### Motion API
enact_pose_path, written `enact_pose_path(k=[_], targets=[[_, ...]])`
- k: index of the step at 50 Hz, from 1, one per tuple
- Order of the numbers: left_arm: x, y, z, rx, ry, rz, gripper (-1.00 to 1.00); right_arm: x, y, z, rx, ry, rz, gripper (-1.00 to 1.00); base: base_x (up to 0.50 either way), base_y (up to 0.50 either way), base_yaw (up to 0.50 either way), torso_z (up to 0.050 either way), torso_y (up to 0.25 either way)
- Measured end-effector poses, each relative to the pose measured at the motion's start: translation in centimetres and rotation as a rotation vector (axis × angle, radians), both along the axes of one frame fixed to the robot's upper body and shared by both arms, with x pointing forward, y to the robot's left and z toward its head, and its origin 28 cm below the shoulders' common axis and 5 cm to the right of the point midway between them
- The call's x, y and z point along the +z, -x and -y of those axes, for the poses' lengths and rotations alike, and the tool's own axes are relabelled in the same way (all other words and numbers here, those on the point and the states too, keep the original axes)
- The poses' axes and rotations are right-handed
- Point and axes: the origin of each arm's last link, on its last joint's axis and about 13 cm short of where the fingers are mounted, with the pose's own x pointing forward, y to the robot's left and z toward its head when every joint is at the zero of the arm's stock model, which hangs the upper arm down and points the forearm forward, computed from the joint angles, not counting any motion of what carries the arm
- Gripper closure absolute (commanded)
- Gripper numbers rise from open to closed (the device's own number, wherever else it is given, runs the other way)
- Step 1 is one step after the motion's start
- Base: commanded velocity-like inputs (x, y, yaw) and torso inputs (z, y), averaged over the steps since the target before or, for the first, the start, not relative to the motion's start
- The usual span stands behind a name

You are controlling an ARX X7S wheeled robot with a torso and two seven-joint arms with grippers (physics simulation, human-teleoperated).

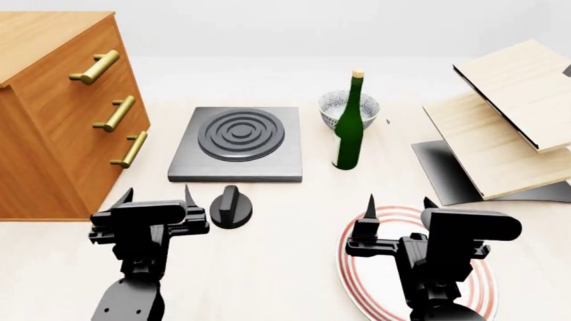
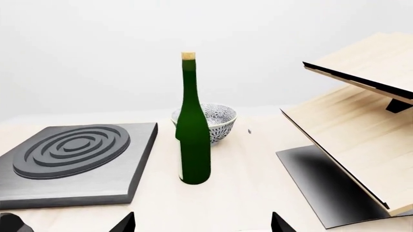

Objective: Turn on the stove.

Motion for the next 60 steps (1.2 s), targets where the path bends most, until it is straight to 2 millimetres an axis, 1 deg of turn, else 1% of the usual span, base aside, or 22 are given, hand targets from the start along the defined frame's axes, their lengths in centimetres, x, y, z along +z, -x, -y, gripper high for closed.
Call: enact_pose_path(k=[15, 20, 25, 31, 44, 60], targets=[[-4.6, -2.5, -0.9, 0.089, -0.022, -0.034, -1.00, -0.4, 0.0, 0.0, -0.003, 0.003, -0.009, -1.00, 0.00, 0.00, 0.00, 0.000, 0.000], [-5.7, -3.0, -0.9, 0.109, -0.023, -0.047, -1.00, -0.5, 0.0, 0.1, -0.003, 0.003, -0.012, -1.00, 0.00, 0.00, 0.00, 0.000, 0.000], [-6.4, -3.1, -0.6, 0.115, -0.025, -0.060, -1.00, -0.6, 0.0, 0.0, -0.003, 0.003, -0.014, -1.00, 0.00, 0.00, 0.00, 0.000, 0.000], [-7.0, -3.0, 0.1, 0.105, -0.030, -0.075, -1.00, -0.8, 0.0, 0.0, -0.001, 0.004, -0.017, -1.00, 0.00, 0.00, 0.00, 0.000, 0.000], [-7.5, -3.1, 2.0, 0.058, -0.039, -0.091, -1.00, -1.1, 0.1, -0.1, 0.001, -0.001, -0.024, -1.00, 0.00, 0.00, 0.00, 0.000, 0.000], [-7.5, -3.7, 4.6, -0.012, -0.022, -0.116, -1.00, -1.6, 0.2, 0.0, -0.001, -0.002, -0.033, -1.00, 0.00, 0.00, 0.00, 0.000, 0.000]])
